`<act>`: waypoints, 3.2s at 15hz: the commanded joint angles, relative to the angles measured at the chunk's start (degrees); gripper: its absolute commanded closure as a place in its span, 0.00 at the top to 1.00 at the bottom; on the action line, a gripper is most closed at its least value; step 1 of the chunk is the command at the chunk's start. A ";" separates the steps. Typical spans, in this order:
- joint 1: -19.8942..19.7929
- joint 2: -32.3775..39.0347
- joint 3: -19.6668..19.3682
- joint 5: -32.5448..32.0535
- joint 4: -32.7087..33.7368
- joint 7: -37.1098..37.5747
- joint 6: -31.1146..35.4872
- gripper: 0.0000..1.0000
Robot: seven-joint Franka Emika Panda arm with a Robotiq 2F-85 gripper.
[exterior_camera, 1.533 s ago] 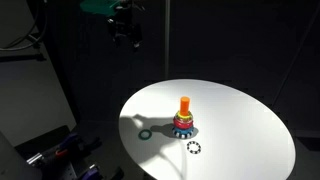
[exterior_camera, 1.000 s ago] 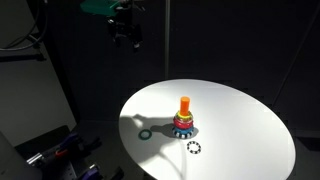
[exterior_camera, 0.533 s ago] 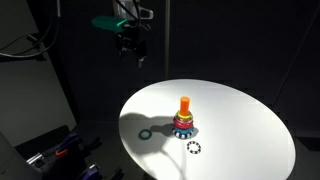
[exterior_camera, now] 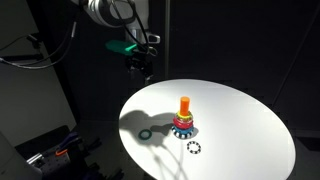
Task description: Put the dark green ring on the stack
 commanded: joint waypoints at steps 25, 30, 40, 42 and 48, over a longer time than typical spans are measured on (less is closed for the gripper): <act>-1.83 14.66 0.63 -4.38 -5.96 9.29 17.97 1.00; -1.94 18.72 -0.39 -6.64 -6.25 12.68 22.81 1.00; -1.57 24.82 -3.54 -8.01 -6.97 15.58 29.23 1.00; -1.55 25.28 -4.01 -8.20 -7.31 15.83 29.91 1.00; -1.58 26.22 -4.45 -7.58 -8.58 15.95 33.56 1.00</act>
